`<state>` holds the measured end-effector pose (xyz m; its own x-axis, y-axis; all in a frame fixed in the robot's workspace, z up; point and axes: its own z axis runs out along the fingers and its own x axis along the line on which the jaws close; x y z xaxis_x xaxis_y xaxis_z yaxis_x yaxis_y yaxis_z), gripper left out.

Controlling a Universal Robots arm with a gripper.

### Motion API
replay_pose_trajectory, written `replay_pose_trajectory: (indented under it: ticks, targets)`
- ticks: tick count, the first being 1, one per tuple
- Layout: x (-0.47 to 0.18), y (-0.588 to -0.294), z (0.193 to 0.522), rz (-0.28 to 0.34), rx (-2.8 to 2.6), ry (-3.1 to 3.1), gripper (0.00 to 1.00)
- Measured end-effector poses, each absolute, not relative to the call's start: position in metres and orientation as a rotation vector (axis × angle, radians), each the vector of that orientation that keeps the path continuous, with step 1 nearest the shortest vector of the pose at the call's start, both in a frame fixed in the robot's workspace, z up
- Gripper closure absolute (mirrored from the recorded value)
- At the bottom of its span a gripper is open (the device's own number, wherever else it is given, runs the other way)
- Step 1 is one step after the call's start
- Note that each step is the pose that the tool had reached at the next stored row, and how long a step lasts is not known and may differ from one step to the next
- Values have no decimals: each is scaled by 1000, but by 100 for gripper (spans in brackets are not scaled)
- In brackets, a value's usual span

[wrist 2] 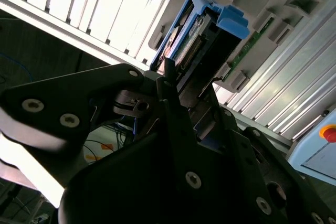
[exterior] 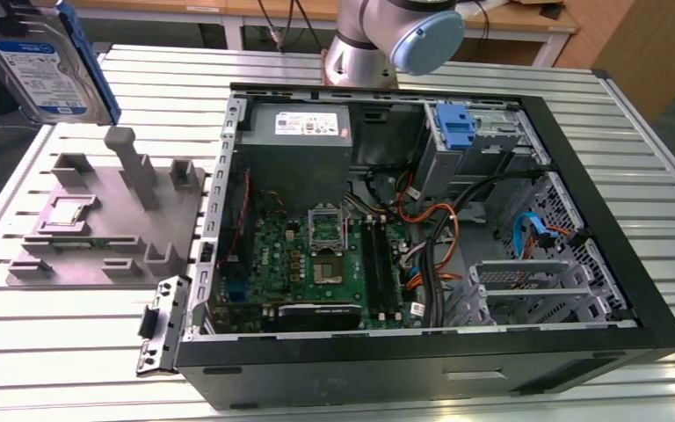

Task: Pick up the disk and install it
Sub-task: 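Pick up the disk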

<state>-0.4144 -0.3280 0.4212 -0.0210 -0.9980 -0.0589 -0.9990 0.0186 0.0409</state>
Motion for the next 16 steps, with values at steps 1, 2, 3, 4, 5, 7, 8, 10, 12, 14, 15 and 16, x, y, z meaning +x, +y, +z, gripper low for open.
replay_pose_trajectory:
  ticks: [1,2,3,4,5,7,8,10,12,14,15,16]
  targets:
    - [-414,-328,421,110,-2189,2232,65]
    - [-414,-328,421,110,-2189,2232,65]
    - [-414,-328,422,110,-2189,2232,65]
    - [-414,-328,422,110,-2189,2233,65]
    - [-414,-328,423,110,-2189,2232,65]
    - [-414,-328,425,110,-2189,2232,65]
    - [-414,-328,426,110,-2189,2232,65]
    - [-414,-328,427,110,-2189,2232,65]
    - [-414,-328,429,110,-2189,2232,65]
    - [-414,-328,431,110,-2189,2232,65]
    - [-414,-328,432,110,-2189,2232,65]
    - [-414,-328,433,110,-2189,2232,65]
